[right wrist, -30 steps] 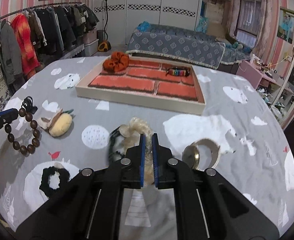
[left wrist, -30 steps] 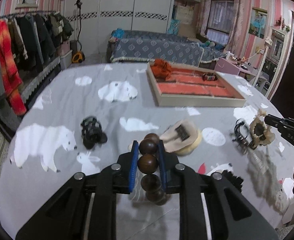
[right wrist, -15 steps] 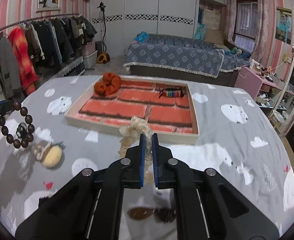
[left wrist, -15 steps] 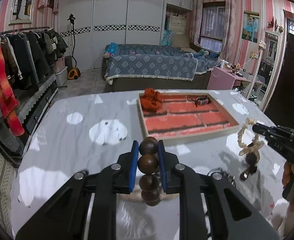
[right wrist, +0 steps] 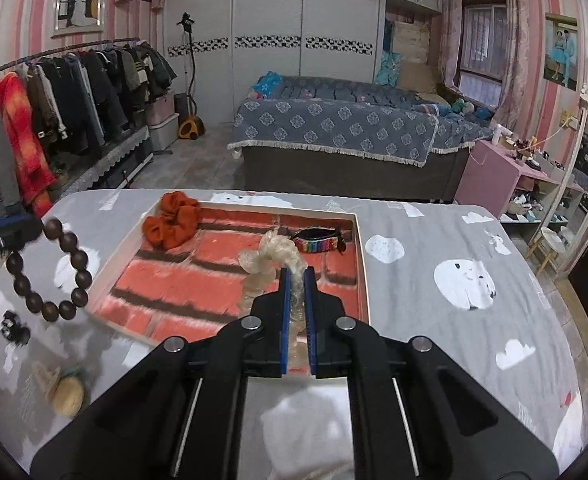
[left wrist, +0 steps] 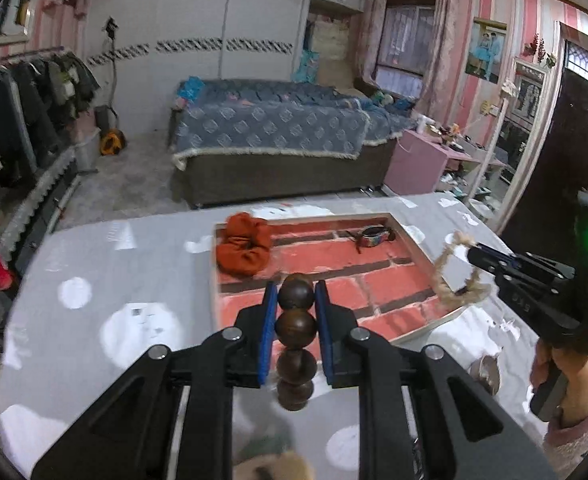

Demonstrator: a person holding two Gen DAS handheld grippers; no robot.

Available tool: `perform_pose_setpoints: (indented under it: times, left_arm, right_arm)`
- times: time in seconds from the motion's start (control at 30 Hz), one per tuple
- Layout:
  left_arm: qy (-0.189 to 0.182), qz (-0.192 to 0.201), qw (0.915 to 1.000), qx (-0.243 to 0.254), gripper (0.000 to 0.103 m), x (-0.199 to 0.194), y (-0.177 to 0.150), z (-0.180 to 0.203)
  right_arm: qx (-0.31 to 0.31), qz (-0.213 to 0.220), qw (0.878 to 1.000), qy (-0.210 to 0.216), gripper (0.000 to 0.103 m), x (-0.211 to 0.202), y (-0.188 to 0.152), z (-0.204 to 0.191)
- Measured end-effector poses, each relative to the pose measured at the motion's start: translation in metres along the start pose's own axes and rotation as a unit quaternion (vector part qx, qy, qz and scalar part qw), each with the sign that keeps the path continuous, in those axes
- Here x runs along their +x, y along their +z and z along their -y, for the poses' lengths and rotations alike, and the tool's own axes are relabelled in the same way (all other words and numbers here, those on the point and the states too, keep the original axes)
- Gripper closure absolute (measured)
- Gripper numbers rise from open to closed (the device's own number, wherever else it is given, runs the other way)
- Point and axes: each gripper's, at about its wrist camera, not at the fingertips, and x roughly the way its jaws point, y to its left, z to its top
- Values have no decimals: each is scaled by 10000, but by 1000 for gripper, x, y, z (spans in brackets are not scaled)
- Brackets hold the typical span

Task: Organize jewelry
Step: 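Carry the bead bracelet and flower scrunchie in both tools down into the tray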

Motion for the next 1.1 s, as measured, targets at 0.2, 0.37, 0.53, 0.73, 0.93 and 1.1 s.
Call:
perform_pose_setpoints:
  times: [0.2, 0.37, 0.53, 0.73, 0.93, 1.1]
  left_arm:
    - [14, -451, 9989, -86, 83, 65, 17, 4]
    - [119, -895, 9958, -154, 83, 119, 24, -8]
    - [472, -1196, 9917, -4, 83, 157, 25, -28]
    - [796, -1499, 9855, -39, 83, 192, 24, -53]
    - [933, -1557, 9834, 46, 83, 211, 30, -59]
    - [1008, -1584, 9822, 44, 83, 218, 31, -59]
  right_arm:
    - [115, -333, 9994, 12, 95, 53, 15, 11]
    - [176, -559, 9983, -9, 95, 95, 21, 20]
    - [241, -873, 9959, -35, 95, 128, 25, 28]
    - [282, -1238, 9918, -126, 95, 163, 25, 34]
    - [200, -1489, 9883, -269, 95, 190, 22, 37]
    - [299, -1722, 9844, -191, 94, 205, 24, 41]
